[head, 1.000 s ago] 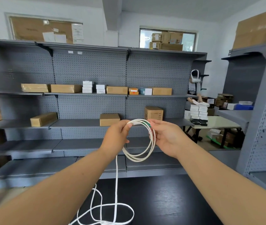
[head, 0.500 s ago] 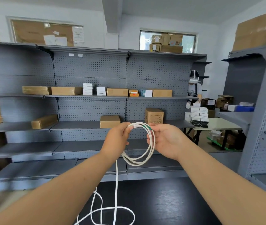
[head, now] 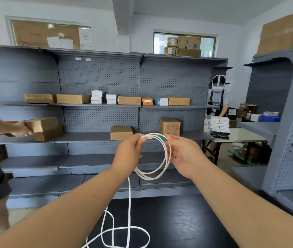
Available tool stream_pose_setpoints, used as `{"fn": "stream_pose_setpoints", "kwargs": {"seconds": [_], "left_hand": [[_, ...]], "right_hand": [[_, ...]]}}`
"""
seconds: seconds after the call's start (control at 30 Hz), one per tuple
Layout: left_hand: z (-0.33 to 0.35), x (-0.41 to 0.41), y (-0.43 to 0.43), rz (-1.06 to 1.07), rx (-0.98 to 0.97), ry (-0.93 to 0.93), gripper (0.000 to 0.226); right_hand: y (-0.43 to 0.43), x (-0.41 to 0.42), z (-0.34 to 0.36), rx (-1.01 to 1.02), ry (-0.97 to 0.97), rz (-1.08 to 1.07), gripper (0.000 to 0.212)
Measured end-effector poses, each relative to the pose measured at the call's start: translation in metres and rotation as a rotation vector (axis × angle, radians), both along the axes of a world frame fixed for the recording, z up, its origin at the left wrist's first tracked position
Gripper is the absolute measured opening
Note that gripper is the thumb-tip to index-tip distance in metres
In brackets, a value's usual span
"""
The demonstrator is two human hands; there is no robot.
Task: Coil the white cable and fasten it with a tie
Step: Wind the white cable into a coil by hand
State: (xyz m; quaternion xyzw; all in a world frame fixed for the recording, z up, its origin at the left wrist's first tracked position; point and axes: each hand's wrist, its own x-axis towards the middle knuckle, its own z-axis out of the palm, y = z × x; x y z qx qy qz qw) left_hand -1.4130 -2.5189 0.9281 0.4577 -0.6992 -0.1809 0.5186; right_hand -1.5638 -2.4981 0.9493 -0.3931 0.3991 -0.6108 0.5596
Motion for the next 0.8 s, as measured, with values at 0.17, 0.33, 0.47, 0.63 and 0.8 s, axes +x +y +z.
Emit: {"fn": "stream_pose_setpoints", "kwargs": {"seconds": [0.17,0.33,0.47,0.63,0.8], "left_hand": [[-0.004,-0.001,-0.003,-0.003,-0.006,-0.014,0.031],[-0.004,-0.003,-0.003,0.05,-0.022,-0.032,0.036],[-0.003,-0.004,-0.005,0.07,-0.047,-0.036,0.022],[-0.001,-0.007,-0.007,0.044,-0.045,-0.031,0.02],[-0.001,-0.011,-0.009,-0.017,-0.025,-0.04,0.018]], "right_hand": [[-0.001,-0.003,0.003,0.091,0.022,0.08,0.012],[-0.004,-0.004,0.0,0.052,0.161,0.049,0.013],[-0.008,-0.005,-0.005,-0.078,0.402,-0.062,0.013],[-0.007,-0.009,-0.011,-0.327,0.924,-0.229,0.013],[-0.01,-0.011,-0.015,-0.479,1.421,-0.448,0.02]]}}
